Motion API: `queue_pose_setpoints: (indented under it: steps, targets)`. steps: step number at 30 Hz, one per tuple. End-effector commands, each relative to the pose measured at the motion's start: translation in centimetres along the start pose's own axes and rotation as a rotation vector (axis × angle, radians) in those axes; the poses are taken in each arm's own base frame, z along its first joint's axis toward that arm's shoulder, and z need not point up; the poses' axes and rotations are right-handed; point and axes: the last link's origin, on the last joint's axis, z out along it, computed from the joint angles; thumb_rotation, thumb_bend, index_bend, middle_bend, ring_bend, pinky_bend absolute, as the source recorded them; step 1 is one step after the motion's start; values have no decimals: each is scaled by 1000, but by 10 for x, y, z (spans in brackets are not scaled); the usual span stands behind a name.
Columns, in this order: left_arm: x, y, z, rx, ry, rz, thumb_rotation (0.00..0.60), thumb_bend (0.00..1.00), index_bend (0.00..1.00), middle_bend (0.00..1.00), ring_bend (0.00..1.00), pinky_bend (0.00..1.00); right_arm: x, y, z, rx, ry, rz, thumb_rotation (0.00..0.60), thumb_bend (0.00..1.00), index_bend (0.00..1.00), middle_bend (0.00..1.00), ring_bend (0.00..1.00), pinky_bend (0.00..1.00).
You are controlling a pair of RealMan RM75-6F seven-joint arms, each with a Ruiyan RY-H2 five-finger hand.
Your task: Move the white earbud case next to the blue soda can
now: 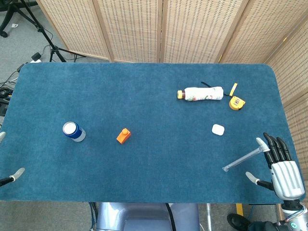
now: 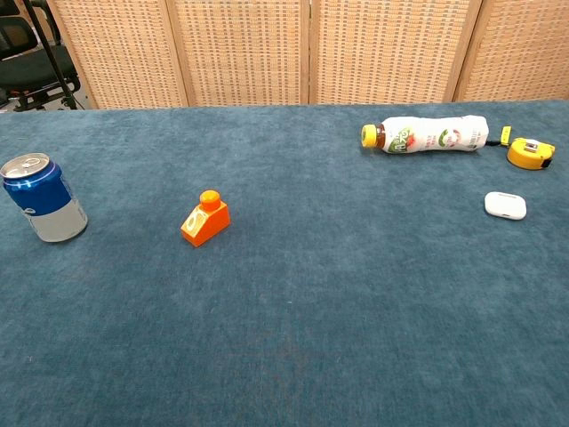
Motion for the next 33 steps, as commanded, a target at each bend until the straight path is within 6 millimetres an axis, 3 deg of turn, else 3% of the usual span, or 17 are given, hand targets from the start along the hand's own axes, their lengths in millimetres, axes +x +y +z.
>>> queue_pose_setpoints:
  steps: [1,6,9,14,20,24,28,33]
  targets:
    - [0,0,0,0,0,0,600,0,0,0,0,0,0,0,0,0,-2,1,600,0,0,0,0,0]
    - [1,-1,0,5,4,-3,600,0,0,0,0,0,-3,-1,2,5,-14,3,600,0,0,0,0,0]
    - [4,-2,0,7,20,-6,600,0,0,0,0,0,-6,-1,14,9,-22,6,600,0,0,0,0,0]
    - [2,-2,2,10,19,-3,600,0,0,0,0,0,-17,-9,67,19,-92,36,600,0,54,0,0,0]
    - [-1,-3,8,32,14,-1,600,0,0,0,0,0,-44,-21,139,-41,-212,55,600,0,132,0,0,0]
    - [-3,-4,12,41,9,4,600,0,0,0,0,0,-67,-23,160,-92,-248,17,600,7,225,0,0,0]
    - [-5,-6,16,56,0,11,600,0,0,0,0,0,-94,-25,183,-161,-286,5,600,104,326,0,0,0]
    - [-7,-7,20,72,-6,16,600,0,0,0,0,0,-112,-20,197,-222,-302,-45,600,105,334,0,0,0]
